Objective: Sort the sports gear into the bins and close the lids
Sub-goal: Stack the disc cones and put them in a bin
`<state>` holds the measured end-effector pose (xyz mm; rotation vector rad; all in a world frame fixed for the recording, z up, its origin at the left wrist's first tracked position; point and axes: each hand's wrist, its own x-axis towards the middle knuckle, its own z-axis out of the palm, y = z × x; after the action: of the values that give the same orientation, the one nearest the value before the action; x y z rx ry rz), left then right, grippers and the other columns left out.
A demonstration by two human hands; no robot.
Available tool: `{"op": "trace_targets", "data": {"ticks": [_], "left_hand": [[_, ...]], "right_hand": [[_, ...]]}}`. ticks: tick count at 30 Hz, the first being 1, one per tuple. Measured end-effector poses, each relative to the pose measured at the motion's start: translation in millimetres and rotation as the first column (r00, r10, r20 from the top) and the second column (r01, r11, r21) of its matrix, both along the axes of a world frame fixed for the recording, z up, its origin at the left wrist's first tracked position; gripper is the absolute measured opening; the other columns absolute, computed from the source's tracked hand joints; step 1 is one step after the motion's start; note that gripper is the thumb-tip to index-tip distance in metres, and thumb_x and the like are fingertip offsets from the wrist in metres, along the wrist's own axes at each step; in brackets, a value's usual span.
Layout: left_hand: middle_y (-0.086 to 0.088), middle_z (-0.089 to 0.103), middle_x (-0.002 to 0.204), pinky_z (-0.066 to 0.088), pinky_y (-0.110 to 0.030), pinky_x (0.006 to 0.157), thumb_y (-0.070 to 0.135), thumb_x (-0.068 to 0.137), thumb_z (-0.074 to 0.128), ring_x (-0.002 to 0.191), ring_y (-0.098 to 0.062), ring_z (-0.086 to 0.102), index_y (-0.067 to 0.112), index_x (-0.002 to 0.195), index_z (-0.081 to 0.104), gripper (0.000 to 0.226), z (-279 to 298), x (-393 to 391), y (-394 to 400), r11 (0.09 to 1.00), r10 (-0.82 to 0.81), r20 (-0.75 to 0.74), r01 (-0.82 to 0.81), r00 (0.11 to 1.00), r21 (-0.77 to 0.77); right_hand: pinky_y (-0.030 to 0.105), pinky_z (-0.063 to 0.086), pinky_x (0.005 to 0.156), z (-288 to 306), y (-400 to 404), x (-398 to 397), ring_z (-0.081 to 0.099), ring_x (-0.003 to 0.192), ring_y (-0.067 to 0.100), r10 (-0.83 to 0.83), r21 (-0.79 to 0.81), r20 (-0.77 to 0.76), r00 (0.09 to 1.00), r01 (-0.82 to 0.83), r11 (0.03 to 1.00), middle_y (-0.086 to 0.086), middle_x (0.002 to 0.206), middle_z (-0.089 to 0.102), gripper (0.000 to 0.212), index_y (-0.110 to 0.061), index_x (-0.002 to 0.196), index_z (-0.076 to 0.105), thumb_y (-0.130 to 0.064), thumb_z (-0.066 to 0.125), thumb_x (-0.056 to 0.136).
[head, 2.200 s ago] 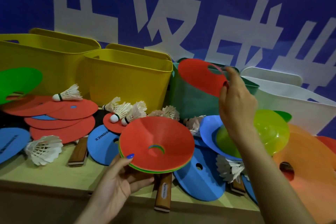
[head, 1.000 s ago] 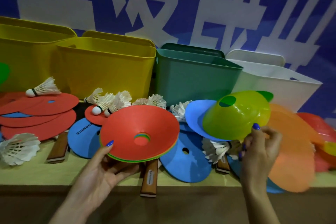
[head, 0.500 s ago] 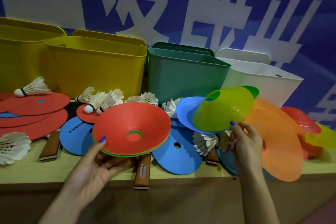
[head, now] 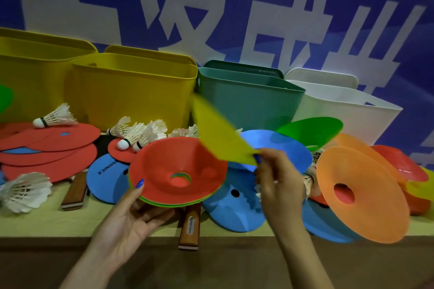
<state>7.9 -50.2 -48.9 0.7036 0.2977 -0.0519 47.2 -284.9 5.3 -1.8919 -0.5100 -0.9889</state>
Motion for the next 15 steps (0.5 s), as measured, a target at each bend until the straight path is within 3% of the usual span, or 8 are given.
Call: {"op": "trace_targets", "data": {"ticks": [3, 6, 9, 10, 12, 13, 15], "left_hand": [[-0.019, 0.061, 0.116, 0.057, -0.052, 0.063, 0.037, 0.008, 0.096, 0.091, -0.039, 0.068, 0.02, 0.109, 0.061, 0.109, -2.1, 2.0, 1.2, 0.999, 0.017, 0.035, -0.016, 0.999, -0.036], [-0.018, 0.064, 0.117, 0.056, -0.057, 0.067, 0.05, 0.013, 0.092, 0.096, -0.042, 0.066, 0.022, 0.113, 0.06, 0.109, -1.2, 0.1, 1.8, 0.997, 0.023, 0.038, -0.02, 0.999, -0.08], [-0.019, 0.061, 0.12, 0.054, -0.057, 0.07, 0.052, 0.016, 0.092, 0.107, -0.043, 0.059, 0.019, 0.116, 0.057, 0.111, 2.1, -2.4, 0.9, 0.998, 0.01, 0.005, -0.009, 1.0, -0.069], [-0.019, 0.059, 0.122, 0.055, -0.057, 0.069, 0.048, 0.024, 0.093, 0.108, -0.042, 0.057, 0.018, 0.116, 0.056, 0.104, 3.9, -3.9, -0.9, 0.999, 0.006, -0.007, -0.007, 1.0, -0.051], [-0.019, 0.055, 0.127, 0.058, -0.053, 0.064, 0.035, 0.054, 0.082, 0.109, -0.04, 0.056, 0.017, 0.115, 0.055, 0.069, 6.1, -4.7, -2.1, 1.0, 0.006, -0.008, -0.006, 1.0, -0.018], [-0.02, 0.054, 0.128, 0.058, -0.051, 0.062, 0.028, 0.061, 0.075, 0.109, -0.039, 0.056, 0.015, 0.113, 0.055, 0.057, 6.4, -4.1, -2.2, 1.0, 0.0, -0.006, 0.0, 1.0, -0.007], [-0.02, 0.053, 0.128, 0.058, -0.051, 0.062, 0.021, 0.059, 0.075, 0.109, -0.037, 0.056, 0.015, 0.112, 0.056, 0.057, 3.9, -1.3, -1.8, 1.0, -0.004, 0.0, 0.004, 1.0, 0.022]], "right_hand": [[0.024, 0.041, 0.048, -10.4, 21.0, -2.5, 0.055, 0.066, 0.011, -0.031, -0.41, 0.156, 0.987, 0.093, 0.907, -0.007, 0.077, 0.059, 0.023, -0.03, 0.094, 0.058, -0.016, 0.046, 0.08], [0.024, 0.035, 0.043, -22.5, 32.3, -3.0, 0.052, 0.062, 0.015, -0.021, -0.62, 0.175, 0.984, 0.127, 0.774, -0.005, 0.073, 0.059, 0.021, -0.025, 0.084, 0.066, -0.019, 0.048, 0.076], [0.025, 0.036, 0.046, -27.2, 33.7, -5.7, 0.047, 0.066, 0.014, -0.029, -0.665, 0.111, 0.993, 0.096, 0.741, -0.004, 0.075, 0.057, 0.024, -0.025, 0.087, 0.069, -0.021, 0.047, 0.077], [0.026, 0.04, 0.047, -27.0, 32.1, -7.1, 0.049, 0.067, 0.015, -0.024, -0.659, 0.069, 0.997, 0.063, 0.75, -0.003, 0.077, 0.057, 0.028, -0.025, 0.091, 0.069, -0.019, 0.046, 0.078], [0.027, 0.044, 0.051, -23.4, 27.6, -11.6, 0.054, 0.071, 0.016, -0.007, -0.633, -0.007, 1.0, 0.001, 0.774, -0.002, 0.085, 0.058, 0.037, -0.024, 0.106, 0.067, -0.014, 0.044, 0.079], [0.027, 0.045, 0.054, -20.8, 23.2, -13.8, 0.055, 0.075, 0.017, -0.011, -0.623, -0.038, 0.999, -0.015, 0.782, -0.002, 0.089, 0.057, 0.041, -0.025, 0.114, 0.063, -0.01, 0.045, 0.08], [0.03, 0.047, 0.063, -15.7, 9.7, -16.6, 0.055, 0.083, 0.019, -0.038, -0.604, -0.062, 0.997, -0.007, 0.797, -0.001, 0.099, 0.057, 0.046, -0.025, 0.124, 0.056, -0.009, 0.049, 0.081]]}}
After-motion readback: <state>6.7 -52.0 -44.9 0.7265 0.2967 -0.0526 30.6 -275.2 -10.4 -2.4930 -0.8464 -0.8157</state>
